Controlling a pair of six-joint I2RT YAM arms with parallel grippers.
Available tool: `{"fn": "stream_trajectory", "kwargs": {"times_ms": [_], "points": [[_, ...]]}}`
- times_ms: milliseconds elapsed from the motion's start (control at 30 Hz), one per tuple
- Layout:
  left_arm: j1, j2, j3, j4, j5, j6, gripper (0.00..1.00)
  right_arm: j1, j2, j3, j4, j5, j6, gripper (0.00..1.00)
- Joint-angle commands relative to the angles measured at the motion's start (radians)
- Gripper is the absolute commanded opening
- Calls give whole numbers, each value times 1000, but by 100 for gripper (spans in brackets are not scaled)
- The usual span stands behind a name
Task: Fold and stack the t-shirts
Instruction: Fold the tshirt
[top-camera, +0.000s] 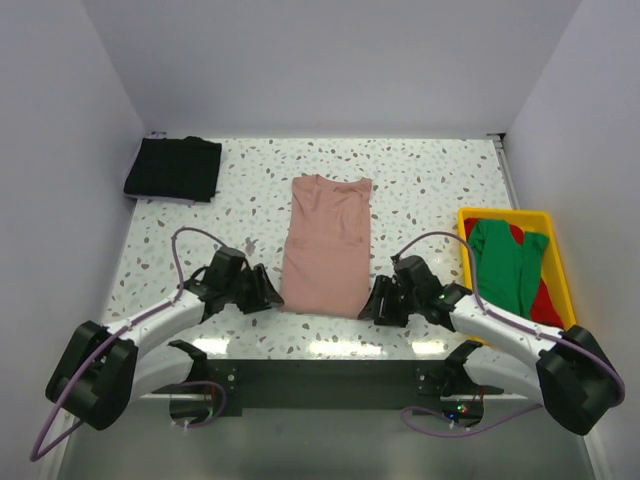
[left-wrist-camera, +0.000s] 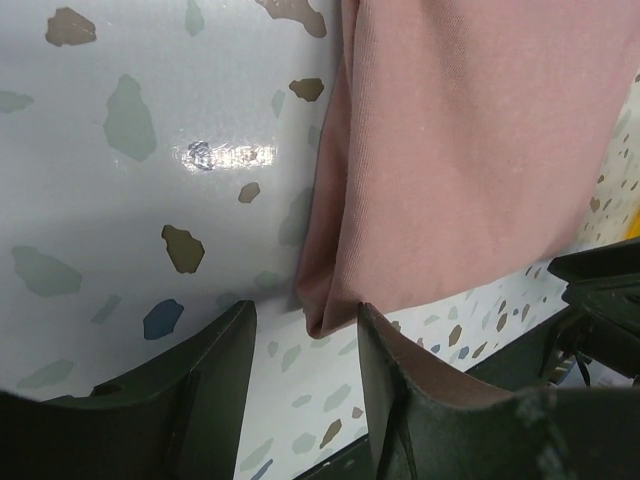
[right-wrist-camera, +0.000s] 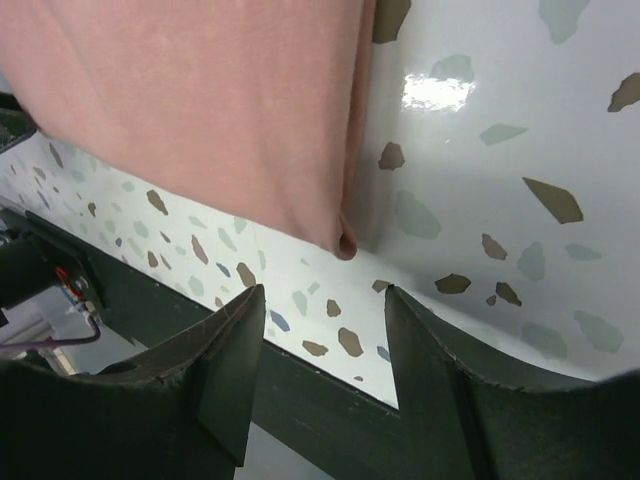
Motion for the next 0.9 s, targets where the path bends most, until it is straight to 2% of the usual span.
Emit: {"fn": "stream_trajectory", "kwargs": {"times_ms": [0, 133, 400, 533, 667, 767, 867], "points": [[-8, 17, -25, 25, 16, -8, 49, -28, 12, -33, 83, 2, 35, 55], [-11, 41, -32, 43, 25, -14, 47, -45, 53, -68, 175, -28, 61, 54], [-26, 80, -49, 89, 35, -34, 43, -53, 84, -102, 241, -24, 93, 52], [-39, 95, -57, 110, 39, -46, 40, -57, 87, -110, 249, -15, 98, 43], [-49, 112, -55, 129, 37, -55, 37, -62, 98, -116, 261, -14, 99, 40], [-57, 117, -62, 155, 43, -66, 29, -65, 121, -126, 281, -15, 112, 37], [-68, 117, -57, 160, 49, -74, 19, -66, 127, -130, 329, -21, 119, 28]]}}
